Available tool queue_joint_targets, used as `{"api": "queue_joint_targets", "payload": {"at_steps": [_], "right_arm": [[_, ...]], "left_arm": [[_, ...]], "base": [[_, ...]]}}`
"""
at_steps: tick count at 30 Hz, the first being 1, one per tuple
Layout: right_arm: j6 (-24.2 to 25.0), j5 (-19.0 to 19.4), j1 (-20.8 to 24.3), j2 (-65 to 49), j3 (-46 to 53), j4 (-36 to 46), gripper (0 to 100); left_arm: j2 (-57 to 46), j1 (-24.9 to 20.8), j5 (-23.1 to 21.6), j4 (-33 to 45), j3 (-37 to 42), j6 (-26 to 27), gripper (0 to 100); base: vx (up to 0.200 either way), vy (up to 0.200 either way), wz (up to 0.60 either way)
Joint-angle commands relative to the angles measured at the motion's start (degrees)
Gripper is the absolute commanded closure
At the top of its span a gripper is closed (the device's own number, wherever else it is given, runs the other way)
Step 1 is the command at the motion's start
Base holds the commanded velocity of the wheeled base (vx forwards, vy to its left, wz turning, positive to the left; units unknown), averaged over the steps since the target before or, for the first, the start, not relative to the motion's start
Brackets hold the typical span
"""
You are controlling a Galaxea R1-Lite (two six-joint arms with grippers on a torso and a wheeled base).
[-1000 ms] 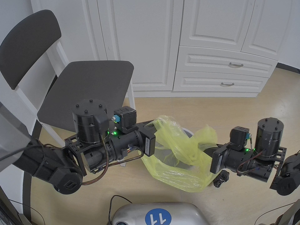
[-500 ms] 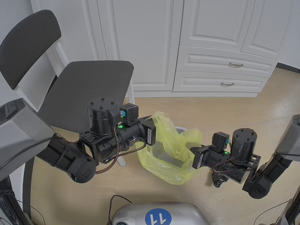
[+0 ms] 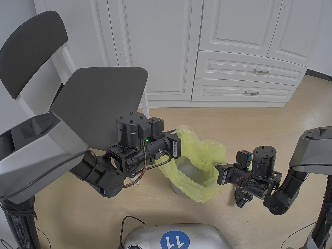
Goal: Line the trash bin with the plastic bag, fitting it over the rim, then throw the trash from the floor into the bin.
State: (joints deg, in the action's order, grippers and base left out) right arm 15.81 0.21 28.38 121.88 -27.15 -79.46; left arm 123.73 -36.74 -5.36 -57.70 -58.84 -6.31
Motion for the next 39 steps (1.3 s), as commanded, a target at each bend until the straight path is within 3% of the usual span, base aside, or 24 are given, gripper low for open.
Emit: {"api": "queue_joint_targets", "payload": {"at_steps": [1, 17, 23, 28, 35, 39], "right_arm": [[0.0, 0.5, -1.1, -0.5, 0.5, 0.4, 100], [0.1, 0.6, -3.2, -4.3, -2.6, 12.7, 100], [0.1, 1.2, -1.7, -11.2, -2.7, 22.6, 100], [0.1, 1.2, 0.3, -10.9, -2.8, 23.6, 100], [0.5, 1.3, 0.6, -8.9, -3.2, 24.1, 100], [2.1, 1.3, 2.8, -6.0, -3.5, 23.6, 100]], "left_arm": [[1.2, -0.1, 0.0, 0.0, -0.7, -0.1, 100], [6.6, 0.4, -0.1, 0.1, -7.7, -3.1, 100], [9.2, 0.2, -0.1, 6.8, -18.5, -3.8, 100], [12.0, -0.3, 0.0, 9.4, -24.7, -7.1, 100], [11.8, -0.3, 1.5, 10.2, -24.0, -7.6, 100], [8.6, -0.1, 3.6, 9.7, -18.3, -7.2, 100]], "base": [[0.0, 0.0, 0.0], [0.0, 0.0, 0.0], [0.0, 0.0, 0.0], [0.0, 0.0, 0.0], [0.0, 0.0, 0.0], [0.0, 0.0, 0.0]]}}
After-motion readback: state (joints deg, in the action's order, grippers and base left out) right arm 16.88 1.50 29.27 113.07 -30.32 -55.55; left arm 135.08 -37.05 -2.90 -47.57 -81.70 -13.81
